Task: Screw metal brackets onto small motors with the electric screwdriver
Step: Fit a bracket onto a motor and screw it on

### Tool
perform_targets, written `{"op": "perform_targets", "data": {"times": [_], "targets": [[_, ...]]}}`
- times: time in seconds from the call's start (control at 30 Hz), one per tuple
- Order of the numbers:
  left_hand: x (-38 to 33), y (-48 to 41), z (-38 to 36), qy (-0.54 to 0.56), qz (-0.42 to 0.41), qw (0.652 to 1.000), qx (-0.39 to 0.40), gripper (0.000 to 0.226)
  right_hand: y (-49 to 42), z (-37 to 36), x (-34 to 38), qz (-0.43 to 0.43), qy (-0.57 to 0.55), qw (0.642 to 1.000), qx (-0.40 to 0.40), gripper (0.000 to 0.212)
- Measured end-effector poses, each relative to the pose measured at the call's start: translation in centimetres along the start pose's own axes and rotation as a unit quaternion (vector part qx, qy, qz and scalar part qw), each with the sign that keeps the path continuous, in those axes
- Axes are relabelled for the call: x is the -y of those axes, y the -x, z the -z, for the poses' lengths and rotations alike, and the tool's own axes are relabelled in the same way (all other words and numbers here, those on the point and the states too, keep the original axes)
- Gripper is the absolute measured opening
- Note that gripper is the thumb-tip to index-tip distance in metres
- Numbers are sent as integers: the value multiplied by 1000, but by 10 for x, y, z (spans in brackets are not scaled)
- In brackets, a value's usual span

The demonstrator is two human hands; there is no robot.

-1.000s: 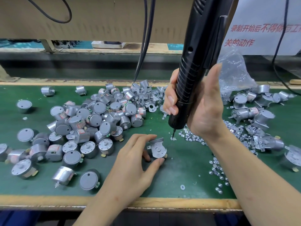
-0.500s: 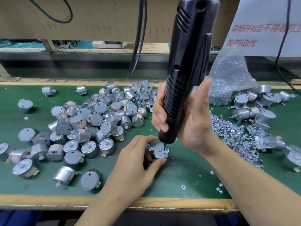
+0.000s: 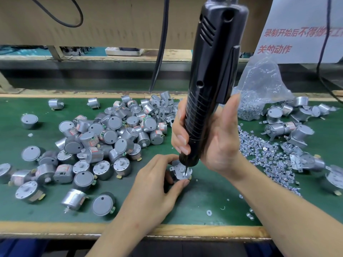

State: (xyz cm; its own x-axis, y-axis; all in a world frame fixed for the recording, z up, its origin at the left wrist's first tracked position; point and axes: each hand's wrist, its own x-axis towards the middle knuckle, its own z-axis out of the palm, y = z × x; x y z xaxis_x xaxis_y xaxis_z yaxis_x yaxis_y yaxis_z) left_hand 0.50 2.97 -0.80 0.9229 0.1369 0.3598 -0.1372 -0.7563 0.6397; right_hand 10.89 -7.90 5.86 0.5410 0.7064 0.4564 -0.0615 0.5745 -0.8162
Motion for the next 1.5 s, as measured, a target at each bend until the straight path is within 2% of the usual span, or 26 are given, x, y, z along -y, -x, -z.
{"op": "perform_targets", "data": {"times": [0.47, 0.6, 0.8, 0.93, 1.3, 1.5], "targets": [[1, -1, 0, 1, -8, 1000, -7, 31, 1, -3, -8, -12, -5, 1000, 4, 66], [-1, 0, 0, -17, -2, 1000, 12, 40, 3, -7, -10, -10, -3, 1000, 3, 67], [-3, -1, -4, -21, -3, 1000, 13, 25, 3, -11, -10, -15, 7, 1000, 8, 76], [-6, 0, -4, -13, 3, 1000, 5, 24, 3, -13, -10, -21, 13, 1000, -1, 69], [-8, 0, -1, -23, 14, 1000, -1, 27, 2, -13, -9, -33, 46, 998, -29, 81], [-7, 0, -1, -25, 14, 1000, 1, 28, 1, -11, -11, -24, 63, 997, -46, 79]]}}
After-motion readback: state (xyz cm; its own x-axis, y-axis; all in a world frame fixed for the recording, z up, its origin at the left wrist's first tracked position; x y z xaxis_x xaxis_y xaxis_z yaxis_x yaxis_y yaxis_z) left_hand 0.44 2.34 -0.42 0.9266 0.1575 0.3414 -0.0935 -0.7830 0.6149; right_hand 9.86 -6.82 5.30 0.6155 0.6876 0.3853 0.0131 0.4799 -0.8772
